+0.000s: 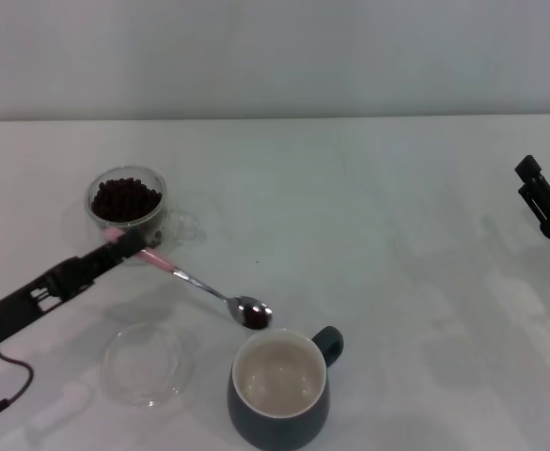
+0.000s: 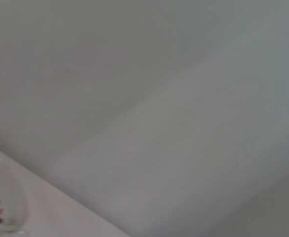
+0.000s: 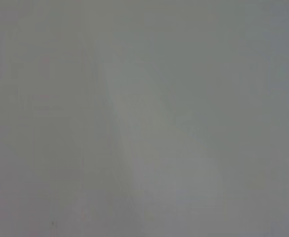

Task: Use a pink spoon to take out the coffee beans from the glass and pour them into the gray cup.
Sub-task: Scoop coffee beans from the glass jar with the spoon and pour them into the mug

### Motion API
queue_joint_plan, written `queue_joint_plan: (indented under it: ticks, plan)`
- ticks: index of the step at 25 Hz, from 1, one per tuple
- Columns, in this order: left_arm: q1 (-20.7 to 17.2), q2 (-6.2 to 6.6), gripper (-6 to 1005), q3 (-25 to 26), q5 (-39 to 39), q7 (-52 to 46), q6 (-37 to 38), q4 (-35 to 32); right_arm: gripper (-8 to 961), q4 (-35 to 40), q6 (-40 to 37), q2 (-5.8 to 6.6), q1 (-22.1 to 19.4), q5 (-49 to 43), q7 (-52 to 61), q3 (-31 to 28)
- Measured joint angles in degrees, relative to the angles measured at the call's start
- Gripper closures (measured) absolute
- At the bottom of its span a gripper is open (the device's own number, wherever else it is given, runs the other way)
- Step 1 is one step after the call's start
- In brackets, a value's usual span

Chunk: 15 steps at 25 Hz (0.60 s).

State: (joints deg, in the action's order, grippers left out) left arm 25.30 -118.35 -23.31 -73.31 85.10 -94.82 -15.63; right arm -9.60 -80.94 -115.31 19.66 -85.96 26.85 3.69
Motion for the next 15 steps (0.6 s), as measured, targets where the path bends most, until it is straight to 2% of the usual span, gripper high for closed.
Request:
queue_joint_plan:
  ticks: [4, 15]
  plan:
    - [1.7, -0.15, 868, -1.4, 1.3, 3.6, -0.9, -0.1, 249, -0.4, -0.1, 0.00, -0.2, 0.0, 0.1, 0.0]
    - [6.9, -0.42, 867, -11.0, 1.8, 17.0, 2.5, -1.3, 249, -0.6, 0.2, 0.00, -0.8, 0.1, 0.3, -0.3]
